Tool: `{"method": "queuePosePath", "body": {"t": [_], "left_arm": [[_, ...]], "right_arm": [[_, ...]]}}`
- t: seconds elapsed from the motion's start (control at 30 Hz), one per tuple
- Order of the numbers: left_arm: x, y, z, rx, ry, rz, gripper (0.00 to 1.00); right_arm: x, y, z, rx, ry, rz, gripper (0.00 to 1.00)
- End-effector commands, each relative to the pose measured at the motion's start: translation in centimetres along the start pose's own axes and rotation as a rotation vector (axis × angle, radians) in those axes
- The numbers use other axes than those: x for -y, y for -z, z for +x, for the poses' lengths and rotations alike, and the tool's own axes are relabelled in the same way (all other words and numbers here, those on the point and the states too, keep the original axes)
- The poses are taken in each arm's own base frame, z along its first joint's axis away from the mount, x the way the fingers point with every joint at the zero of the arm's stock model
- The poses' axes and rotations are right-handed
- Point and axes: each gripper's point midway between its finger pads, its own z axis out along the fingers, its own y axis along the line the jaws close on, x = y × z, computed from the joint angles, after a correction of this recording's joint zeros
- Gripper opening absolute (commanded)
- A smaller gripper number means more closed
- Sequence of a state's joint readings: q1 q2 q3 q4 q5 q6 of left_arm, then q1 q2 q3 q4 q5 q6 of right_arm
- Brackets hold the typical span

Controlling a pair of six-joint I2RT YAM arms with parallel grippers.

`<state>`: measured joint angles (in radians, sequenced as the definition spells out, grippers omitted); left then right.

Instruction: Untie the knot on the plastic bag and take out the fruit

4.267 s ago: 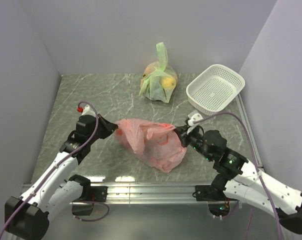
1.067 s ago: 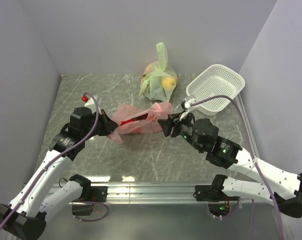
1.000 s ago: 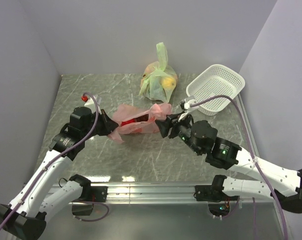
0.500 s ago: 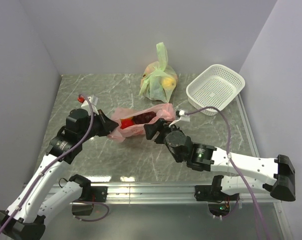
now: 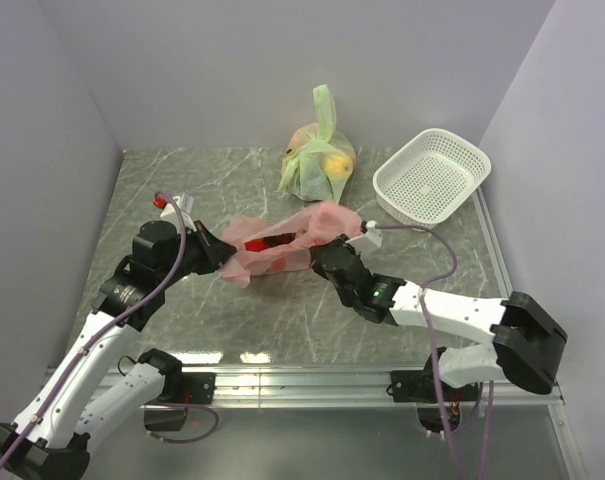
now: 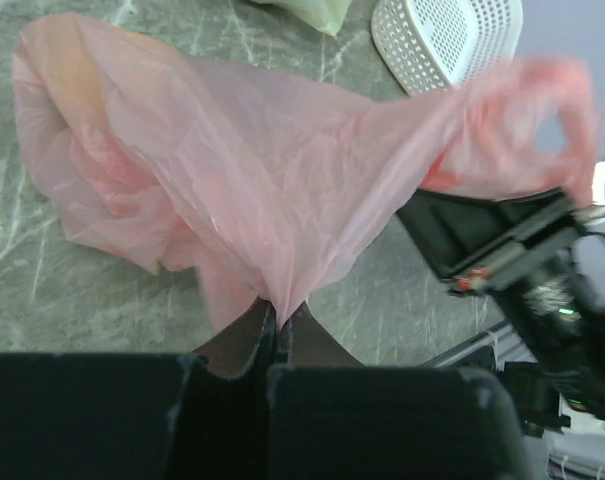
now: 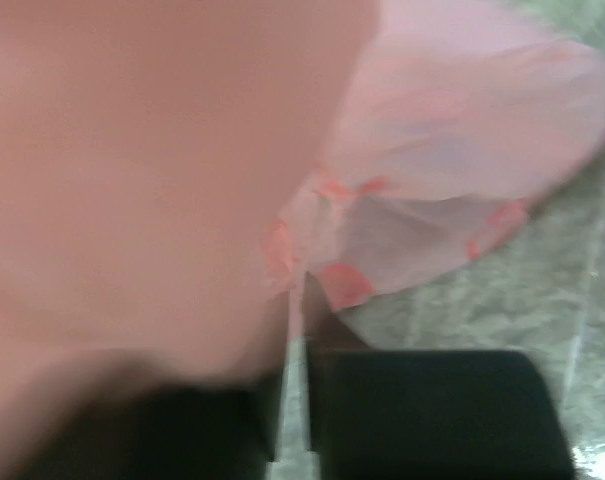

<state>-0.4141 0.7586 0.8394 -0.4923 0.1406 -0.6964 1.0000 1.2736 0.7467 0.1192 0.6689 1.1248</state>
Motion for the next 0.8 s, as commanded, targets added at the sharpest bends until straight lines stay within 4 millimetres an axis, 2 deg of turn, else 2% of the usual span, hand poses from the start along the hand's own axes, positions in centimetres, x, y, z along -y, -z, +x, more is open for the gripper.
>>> {"method": "queuePosePath", "body": {"t": [0.0, 0.07, 0.1, 0.13, 0.2, 0.37, 0.47, 0.5, 0.63, 0.7, 0.73, 0.77], "left_arm": [[-0.4, 0.3, -1.2, 0.068, 0.016, -0.031, 0.0], [-1.3, 0.1, -1.1, 0.081, 0.024, -0.074, 0.01], [-1.6, 0.2, -1.0, 0.088, 0.031, -0.084, 0.0], [-2.0, 0.0, -1.0, 0.093, 0.041, -0.097, 0.01], [-2.2, -0.2, -0.7, 0.093, 0.043, -0.094, 0.0], [-3.2, -0.9, 0.4, 0.069, 0.059, -0.116, 0.01], [-5.4, -0.8, -0.3, 0.122, 0.052, -0.233, 0.0], [-6.5, -0.4, -0.6, 0.149, 0.048, -0.292, 0.01], [-7.7, 0.2, -1.1, 0.193, 0.062, -0.353, 0.01], [-7.8, 0.0, -1.0, 0.196, 0.079, -0.349, 0.01], [-7.1, -0.4, -0.7, 0.18, 0.081, -0.307, 0.01], [-6.7, -0.7, -0.5, 0.167, 0.079, -0.286, 0.0]], "right_arm": [[6.2, -1.9, 2.6, -0.043, -0.069, 0.125, 0.0], [8.8, -1.9, 3.8, -0.066, -0.082, 0.176, 0.0], [11.2, -1.6, 4.7, -0.09, -0.064, 0.221, 0.0], [12.2, -1.4, 5.1, -0.103, -0.061, 0.239, 0.0], [13.4, -0.8, 5.4, -0.119, -0.038, 0.252, 0.0], [14.8, -0.2, 4.9, -0.125, 0.026, 0.277, 0.0], [16.6, 0.0, 5.5, -0.18, 0.032, 0.319, 0.0], [16.2, 0.1, 5.5, -0.19, 0.018, 0.29, 0.0], [14.6, 1.1, 5.6, -0.253, 0.074, 0.187, 0.0], [14.4, 1.8, 5.8, -0.296, 0.137, 0.165, 0.08], [14.1, 2.1, 5.9, -0.316, 0.169, 0.144, 0.13], [13.1, 2.2, 5.6, -0.33, 0.237, 0.099, 0.26]]}}
